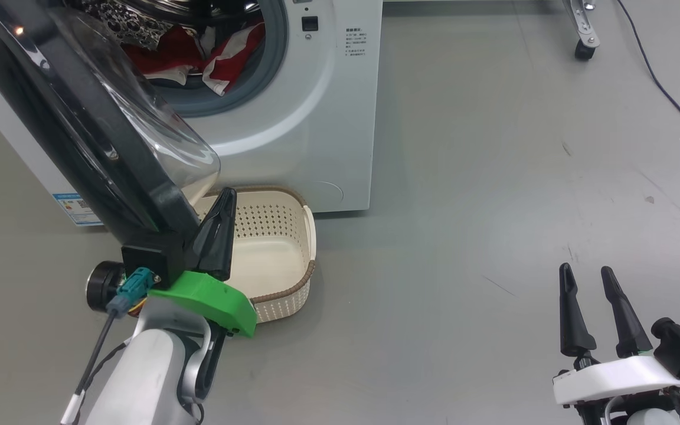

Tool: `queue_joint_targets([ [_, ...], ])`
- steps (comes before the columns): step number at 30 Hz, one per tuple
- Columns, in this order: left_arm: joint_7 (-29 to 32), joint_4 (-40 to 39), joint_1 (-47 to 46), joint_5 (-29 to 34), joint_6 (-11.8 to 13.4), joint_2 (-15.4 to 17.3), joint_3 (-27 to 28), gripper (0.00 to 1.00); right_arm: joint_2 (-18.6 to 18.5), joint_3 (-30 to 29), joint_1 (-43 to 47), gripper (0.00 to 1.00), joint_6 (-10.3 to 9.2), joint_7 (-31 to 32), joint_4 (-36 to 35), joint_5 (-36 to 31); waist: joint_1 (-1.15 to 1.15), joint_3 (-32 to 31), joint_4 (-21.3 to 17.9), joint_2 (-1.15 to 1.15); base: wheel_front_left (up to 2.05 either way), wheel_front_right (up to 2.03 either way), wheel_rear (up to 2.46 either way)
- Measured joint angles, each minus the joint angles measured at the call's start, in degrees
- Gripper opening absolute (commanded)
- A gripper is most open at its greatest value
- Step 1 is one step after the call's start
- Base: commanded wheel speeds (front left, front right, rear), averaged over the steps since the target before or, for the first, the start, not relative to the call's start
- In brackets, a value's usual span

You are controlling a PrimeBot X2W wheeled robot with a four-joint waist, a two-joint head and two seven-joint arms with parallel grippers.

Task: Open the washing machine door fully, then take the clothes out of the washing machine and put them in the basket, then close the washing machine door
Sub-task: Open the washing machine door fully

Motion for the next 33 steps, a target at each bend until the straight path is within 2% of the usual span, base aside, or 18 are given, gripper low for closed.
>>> queue_joint_targets([
  [22,0.5,9.6,-0.2,-0.8,3.5,0.0,2.0,0.0,0.4,-1.2,-0.1,1.0,0.38,-0.1,0.1,0.0,0.0,1.1,-2.2,0.0,0.0,0.0,0.0],
  [33,-1.2,12.6,-1.6,-1.9,3.7,-0.5,1.2,0.0,0.6,-2.4,-0.1,1.0,0.38,-0.1,0.2,-0.4,0.0,0.7,0.1,0.0,0.0,0.0,0.0],
])
